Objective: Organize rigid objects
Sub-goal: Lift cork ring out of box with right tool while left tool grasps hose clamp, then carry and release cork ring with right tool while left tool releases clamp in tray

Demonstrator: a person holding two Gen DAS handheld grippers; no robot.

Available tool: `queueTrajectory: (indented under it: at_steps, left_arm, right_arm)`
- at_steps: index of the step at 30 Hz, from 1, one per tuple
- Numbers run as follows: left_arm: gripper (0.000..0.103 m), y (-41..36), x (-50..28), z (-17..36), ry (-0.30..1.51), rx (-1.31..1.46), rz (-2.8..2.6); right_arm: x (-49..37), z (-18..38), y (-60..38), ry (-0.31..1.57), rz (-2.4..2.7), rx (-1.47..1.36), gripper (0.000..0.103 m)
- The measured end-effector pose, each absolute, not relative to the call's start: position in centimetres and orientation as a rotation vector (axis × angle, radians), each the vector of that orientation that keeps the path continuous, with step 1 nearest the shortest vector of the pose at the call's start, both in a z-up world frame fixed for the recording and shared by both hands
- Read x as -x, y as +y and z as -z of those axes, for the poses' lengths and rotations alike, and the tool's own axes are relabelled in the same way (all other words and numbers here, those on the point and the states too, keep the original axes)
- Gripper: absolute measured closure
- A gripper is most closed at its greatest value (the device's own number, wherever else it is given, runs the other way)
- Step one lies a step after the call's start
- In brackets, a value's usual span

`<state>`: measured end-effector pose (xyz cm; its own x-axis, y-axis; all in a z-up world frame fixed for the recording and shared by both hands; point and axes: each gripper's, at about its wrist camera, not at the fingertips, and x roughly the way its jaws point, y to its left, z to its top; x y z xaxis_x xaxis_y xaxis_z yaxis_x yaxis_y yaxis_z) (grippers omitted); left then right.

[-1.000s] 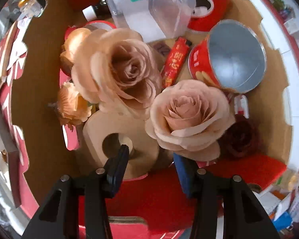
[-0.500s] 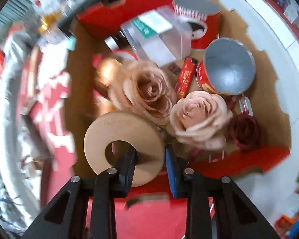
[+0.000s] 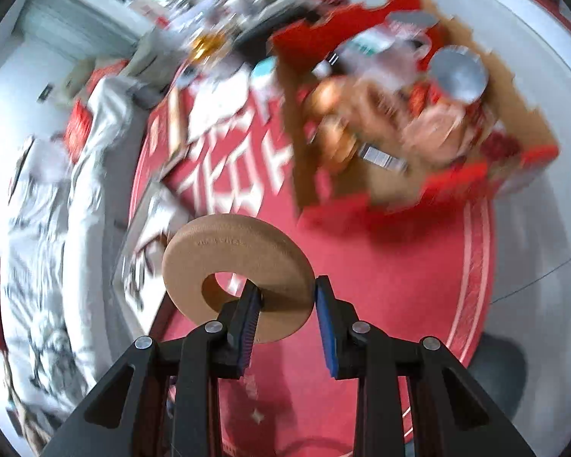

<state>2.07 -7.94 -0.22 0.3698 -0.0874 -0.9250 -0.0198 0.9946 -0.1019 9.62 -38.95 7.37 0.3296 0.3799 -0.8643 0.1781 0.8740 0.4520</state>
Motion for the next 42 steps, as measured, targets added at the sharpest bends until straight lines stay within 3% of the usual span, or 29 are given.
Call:
queueTrajectory:
  at_steps: [12, 26, 35, 42]
  left_arm:
    - [0.058, -6.3, -0.7, -3.6, 1.069, 0.086, -0.064]
    - [0.058, -4.3, -0.2, -5.4, 1.035, 0.137, -0.100]
    - [0.058, 0.4, -5.5, -12.4, 0.895, 0.173, -0.210]
    - [0.058, 4.5, -10.6, -8.0, 1.021, 0.213, -0.299]
  right_arm:
    - [-2.9, -4.0, -27.3, 1.203, -0.213, -0.226, 0.072]
    - [-1.8, -5.1, -23.6, 1.184, -0.252, -0.169, 0.072]
    - [-8.4, -12.9, -18.6, 1.029, -0.322, -0.082, 0.072]
    - [-16.4, -9.3, -11.6, 1.137, -0.331, -0.032, 0.072]
